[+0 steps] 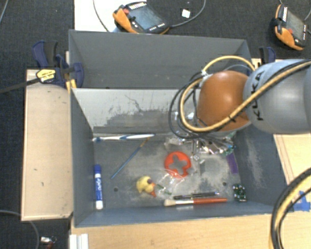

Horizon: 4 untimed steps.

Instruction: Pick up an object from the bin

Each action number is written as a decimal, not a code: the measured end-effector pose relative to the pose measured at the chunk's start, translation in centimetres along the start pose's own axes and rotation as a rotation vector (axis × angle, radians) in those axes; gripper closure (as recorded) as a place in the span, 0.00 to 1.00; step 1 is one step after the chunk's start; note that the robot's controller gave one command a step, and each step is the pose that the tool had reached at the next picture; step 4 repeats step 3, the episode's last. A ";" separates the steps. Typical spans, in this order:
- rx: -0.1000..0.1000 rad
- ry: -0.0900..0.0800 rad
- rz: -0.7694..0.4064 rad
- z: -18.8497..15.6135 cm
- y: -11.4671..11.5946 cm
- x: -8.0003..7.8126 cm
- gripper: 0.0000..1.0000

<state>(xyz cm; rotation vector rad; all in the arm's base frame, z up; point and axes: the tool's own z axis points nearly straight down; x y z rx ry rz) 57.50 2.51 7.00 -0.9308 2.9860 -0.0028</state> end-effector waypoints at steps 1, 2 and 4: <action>-0.005 0.008 0.242 -0.1 0.9 0.1 1.00; -0.005 0.008 0.243 -0.1 0.9 0.1 1.00; -0.009 0.015 0.244 -2.3 1.0 0.3 1.00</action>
Offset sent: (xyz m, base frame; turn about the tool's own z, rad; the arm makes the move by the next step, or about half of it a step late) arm 0.0000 0.0000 0.0000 0.0000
